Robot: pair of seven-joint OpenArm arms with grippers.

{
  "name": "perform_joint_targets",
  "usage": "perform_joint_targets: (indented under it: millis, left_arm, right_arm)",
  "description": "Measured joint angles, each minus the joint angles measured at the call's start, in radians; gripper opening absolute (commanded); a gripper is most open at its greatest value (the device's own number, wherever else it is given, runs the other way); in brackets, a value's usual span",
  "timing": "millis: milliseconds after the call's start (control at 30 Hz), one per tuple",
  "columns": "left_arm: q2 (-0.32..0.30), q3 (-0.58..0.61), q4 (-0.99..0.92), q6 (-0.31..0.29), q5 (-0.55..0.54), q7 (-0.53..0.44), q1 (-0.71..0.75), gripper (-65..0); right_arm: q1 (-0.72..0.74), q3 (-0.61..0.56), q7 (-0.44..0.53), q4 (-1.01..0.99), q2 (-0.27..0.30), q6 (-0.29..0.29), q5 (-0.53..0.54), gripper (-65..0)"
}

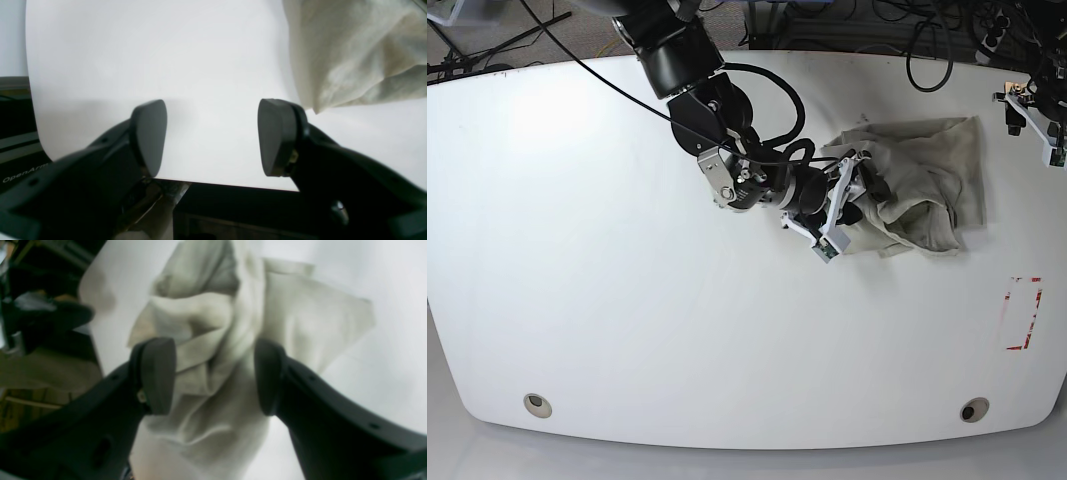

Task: Fold the T-shirt properly
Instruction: 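Push the bundled shirt with the right gripper toward the left gripper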

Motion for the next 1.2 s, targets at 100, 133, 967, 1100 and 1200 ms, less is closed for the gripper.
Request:
perform_joint_targets:
  millis: [100, 133, 967, 1100, 1200]
  left_arm:
    - [0.0, -0.01, 0.0, 0.0, -0.006, -0.002, -0.003, -25.8]
    - [0.0, -0.016, 0.0, 0.0, -0.006, -0.001, -0.003, -25.8]
    - [0.002, -0.023, 0.0, 0.0, 0.001, -0.002, 0.012, -25.8]
    - [0.003, -0.023, 0.0, 0.0, 0.002, -0.001, 0.029, -26.0]
    - [0.002, -0.023, 0.0, 0.0, 0.002, -0.001, 0.034, -26.0]
  right_arm:
    - [0.002, -0.033, 0.048, -0.034, -0.001, 0.003, -0.003, -28.5]
    - [0.002, -0.043, 0.066, -0.041, -0.001, 0.003, -0.002, -28.7]
    - [-0.015, -0.185, 0.029, 0.116, -0.023, -0.102, 0.006, -65.0]
    - [0.015, -0.273, 0.025, 0.113, -0.021, -0.102, 0.005, -65.0]
    - [0.027, -0.317, 0.029, 0.11, -0.025, -0.101, 0.01, -52.8]
